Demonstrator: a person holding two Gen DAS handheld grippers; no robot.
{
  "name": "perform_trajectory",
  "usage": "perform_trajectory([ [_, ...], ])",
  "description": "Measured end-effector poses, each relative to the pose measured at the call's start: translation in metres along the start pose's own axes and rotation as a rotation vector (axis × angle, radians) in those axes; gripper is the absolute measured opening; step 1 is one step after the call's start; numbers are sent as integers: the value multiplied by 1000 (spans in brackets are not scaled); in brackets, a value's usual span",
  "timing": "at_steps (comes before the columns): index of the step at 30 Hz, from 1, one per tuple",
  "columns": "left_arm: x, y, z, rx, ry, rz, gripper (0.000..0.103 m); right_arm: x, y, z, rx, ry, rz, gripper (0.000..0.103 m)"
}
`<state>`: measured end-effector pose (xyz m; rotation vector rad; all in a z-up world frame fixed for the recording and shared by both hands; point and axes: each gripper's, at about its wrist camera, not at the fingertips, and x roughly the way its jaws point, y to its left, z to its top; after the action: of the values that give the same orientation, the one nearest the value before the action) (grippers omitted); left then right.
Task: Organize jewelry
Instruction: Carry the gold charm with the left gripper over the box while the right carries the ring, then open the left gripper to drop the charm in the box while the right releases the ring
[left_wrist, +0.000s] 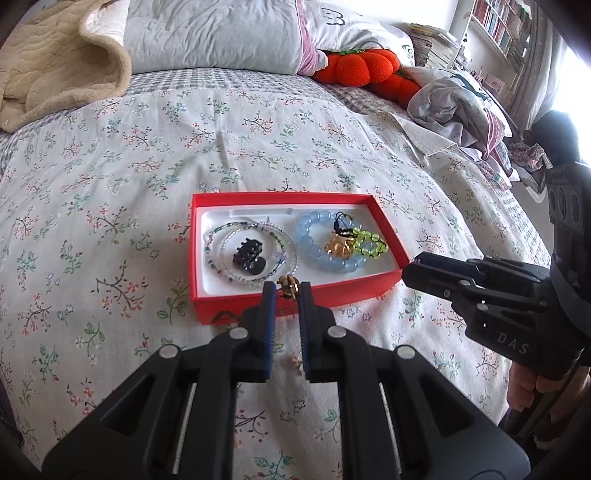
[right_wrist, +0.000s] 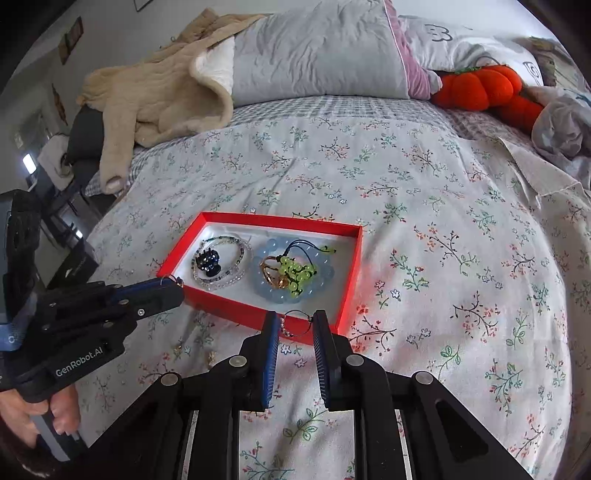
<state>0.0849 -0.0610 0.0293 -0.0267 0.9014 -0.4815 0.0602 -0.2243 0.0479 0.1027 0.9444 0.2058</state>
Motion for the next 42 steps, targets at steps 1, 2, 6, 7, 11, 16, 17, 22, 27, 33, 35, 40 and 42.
perform_trajectory([
  [1,3,-1,2,2,-1,-4,13,1,-1,1,3,0,-2,19],
  [2,6,-3,4,3,-2,-9,13,2,-3,2,5,-1,-5,19],
  [6,18,-6,8,10,7,-8,13,6,-8,5,9,4,-12,19],
  [7,21,-6,8,12,7,-4,13,7,-9,5,9,7,-13,19],
  [11,24,-6,11,8,0,3,16,11,-11,7,3,14,-16,19],
  [16,15,-8,11,14,-12,4,24,14,-13,13,-3,12,-16,19],
  [17,12,-8,10,19,-14,7,25,15,-13,15,-4,11,-14,19],
  [22,-3,-6,7,51,-38,61,39,21,-12,26,7,7,-8,19],
  [27,-9,8,5,27,-29,91,41,31,-13,35,31,10,2,20],
  [33,-8,22,2,-4,-8,133,44,35,-16,37,76,29,32,21],
  [35,-9,24,2,-7,-6,142,51,34,-16,36,75,29,25,21],
  [40,-10,28,0,-11,7,161,54,24,-17,33,81,15,21,35],
  [42,-10,29,-2,-14,14,169,55,17,-17,31,79,-1,16,54],
])
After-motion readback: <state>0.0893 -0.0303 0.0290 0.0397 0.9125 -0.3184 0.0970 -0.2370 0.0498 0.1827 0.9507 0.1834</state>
